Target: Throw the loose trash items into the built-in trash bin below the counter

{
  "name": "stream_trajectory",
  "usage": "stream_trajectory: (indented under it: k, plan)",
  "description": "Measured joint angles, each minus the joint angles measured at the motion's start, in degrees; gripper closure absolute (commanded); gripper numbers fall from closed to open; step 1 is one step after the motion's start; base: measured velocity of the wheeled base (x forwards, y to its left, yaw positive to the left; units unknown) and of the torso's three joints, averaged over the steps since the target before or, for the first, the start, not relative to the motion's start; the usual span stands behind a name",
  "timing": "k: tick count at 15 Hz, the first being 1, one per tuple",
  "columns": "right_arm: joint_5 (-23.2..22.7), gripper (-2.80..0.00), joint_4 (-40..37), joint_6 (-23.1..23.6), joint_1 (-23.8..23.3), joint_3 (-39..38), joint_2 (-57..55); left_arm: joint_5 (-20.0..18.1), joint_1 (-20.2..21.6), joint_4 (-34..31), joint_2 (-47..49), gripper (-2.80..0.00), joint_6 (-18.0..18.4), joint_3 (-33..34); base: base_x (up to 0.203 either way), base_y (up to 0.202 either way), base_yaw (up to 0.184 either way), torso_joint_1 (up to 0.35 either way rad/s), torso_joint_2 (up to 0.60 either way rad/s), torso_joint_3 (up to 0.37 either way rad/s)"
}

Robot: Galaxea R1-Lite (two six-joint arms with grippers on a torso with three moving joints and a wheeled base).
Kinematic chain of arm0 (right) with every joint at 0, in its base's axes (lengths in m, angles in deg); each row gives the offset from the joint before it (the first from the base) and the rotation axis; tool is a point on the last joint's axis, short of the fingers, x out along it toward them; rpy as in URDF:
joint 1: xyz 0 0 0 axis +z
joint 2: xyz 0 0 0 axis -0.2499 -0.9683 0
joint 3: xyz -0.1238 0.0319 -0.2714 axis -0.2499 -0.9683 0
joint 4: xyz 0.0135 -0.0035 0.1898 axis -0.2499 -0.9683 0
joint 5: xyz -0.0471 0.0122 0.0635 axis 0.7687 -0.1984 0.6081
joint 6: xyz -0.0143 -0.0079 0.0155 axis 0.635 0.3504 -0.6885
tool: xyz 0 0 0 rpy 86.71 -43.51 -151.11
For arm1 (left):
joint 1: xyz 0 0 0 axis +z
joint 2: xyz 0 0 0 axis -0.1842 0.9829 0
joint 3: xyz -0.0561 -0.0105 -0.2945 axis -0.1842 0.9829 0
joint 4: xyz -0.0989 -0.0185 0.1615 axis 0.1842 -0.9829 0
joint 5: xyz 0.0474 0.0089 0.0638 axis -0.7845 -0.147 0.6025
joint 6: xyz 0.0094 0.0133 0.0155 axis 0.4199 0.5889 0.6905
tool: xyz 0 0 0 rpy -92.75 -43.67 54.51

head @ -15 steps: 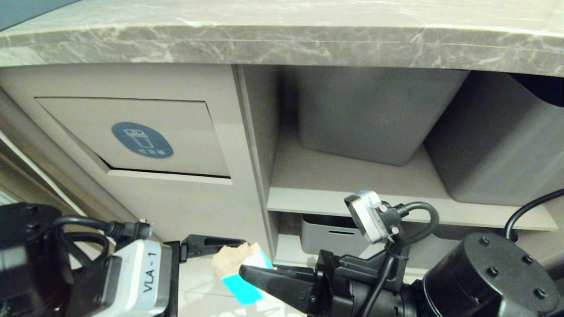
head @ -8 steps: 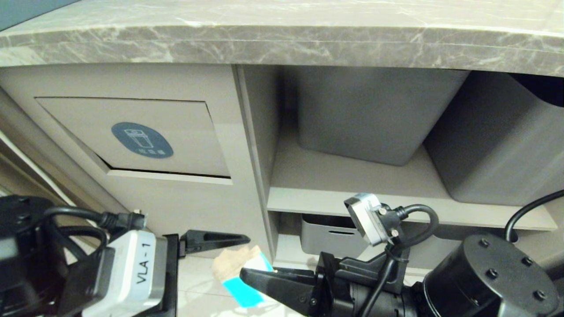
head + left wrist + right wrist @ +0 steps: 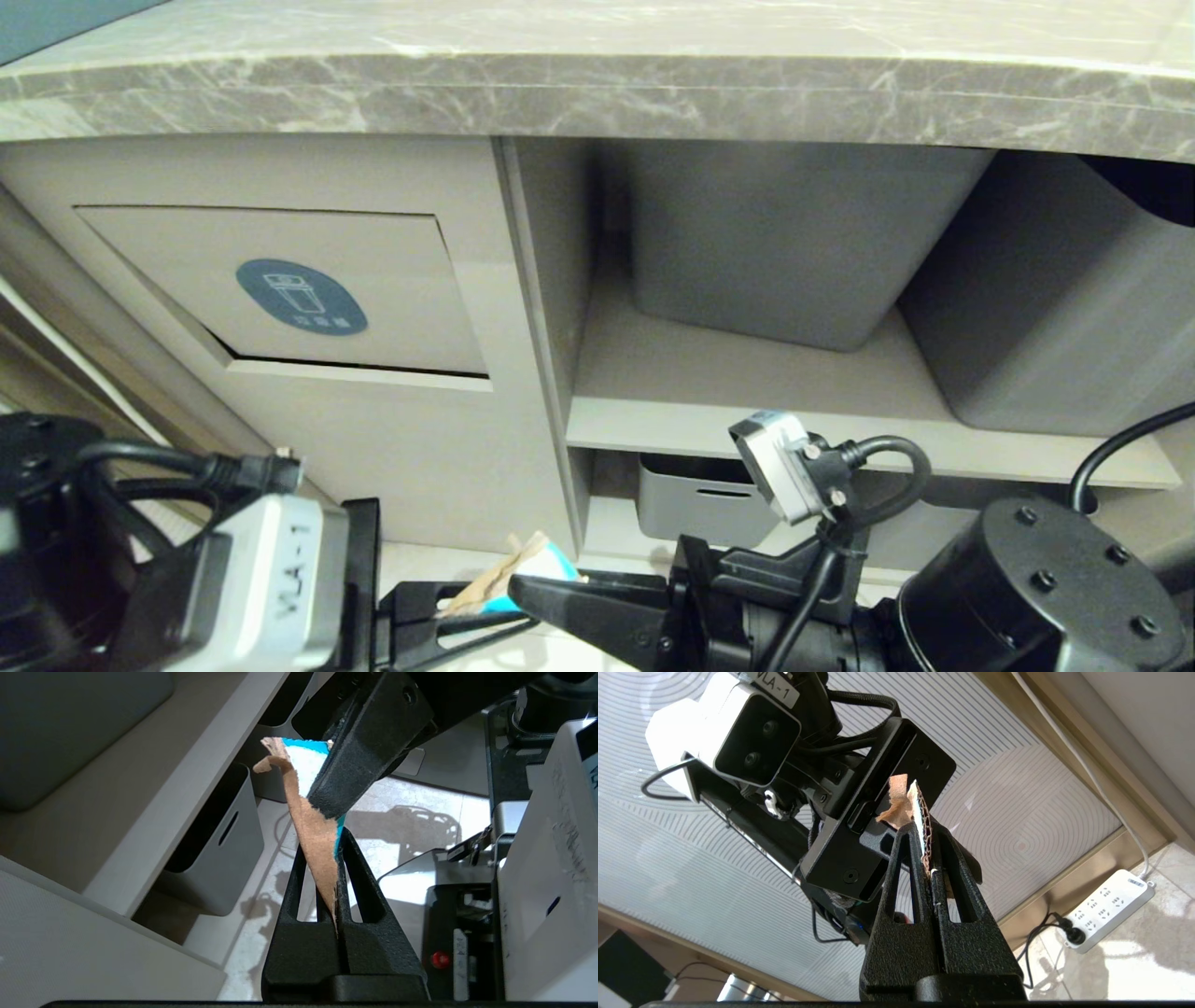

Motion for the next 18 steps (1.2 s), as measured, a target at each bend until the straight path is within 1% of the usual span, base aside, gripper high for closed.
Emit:
stream_trajectory:
  k: [4, 5, 9, 11, 12, 14, 15, 16, 18]
  plan:
    - [0.4, 0.0, 0.0, 0.1, 0.0, -0.1, -0.4, 0.3, -1.4, -0.2, -0.6, 0.0, 0.1, 0.7, 0.0, 0.0, 0.0, 0.0, 0.0, 0.0]
    - [0.4, -2.8, 0.0, 0.1, 0.0, -0.1, -0.4, 0.3, -1.5, -0.2, -0.8, 0.0, 0.1, 0.9, 0.0, 0.0, 0.0, 0.0, 0.0, 0.0]
    - [1.2, -2.8, -0.1, 0.4, 0.0, -0.1, -0.4, 0.2, -1.6, 0.0, -1.1, 0.0, 0.1, 1.1, 0.0, 0.0, 0.0, 0.0, 0.0, 0.0]
    - [2.5, -2.8, -0.1, 0.5, 0.0, 0.0, -0.2, 0.4, -1.6, 0.0, -1.3, 0.0, -0.7, 1.4, 0.0, 0.0, 0.0, 0.0, 0.0, 0.0]
    - [4.4, -2.8, -0.1, 0.4, -0.2, 0.1, 0.3, 1.3, -1.5, 0.0, -1.5, 0.0, -1.7, 1.8, 0.0, 0.0, 0.0, 0.0, 0.0, 0.0]
    - [7.9, -2.8, -0.1, 0.1, -1.1, 0.2, 1.4, 5.5, -1.4, 0.3, -1.9, 0.0, -3.4, 2.9, 0.0, 0.0, 0.0, 0.0, 0.0, 0.0]
    - [8.5, -2.8, -0.1, 0.1, -2.2, 0.1, 2.1, 7.4, -1.2, 0.4, -2.0, 0.0, -4.8, 3.4, 0.0, 0.0, 0.0, 0.0, 0.0, 0.0]
    - [8.6, 0.0, 0.0, 0.1, -3.6, -0.2, 2.9, 9.1, -1.0, 0.4, -2.1, 0.0, -7.3, 3.8, 0.0, 0.0, 0.0, 0.0, 0.0, 0.0]
    - [8.6, 0.0, 0.0, 0.2, -6.5, -0.8, 4.3, 11.7, -0.9, 0.4, -2.8, 0.0, -13.3, 4.0, 0.0, 0.0, 0.0, 0.0, 0.0, 0.0]
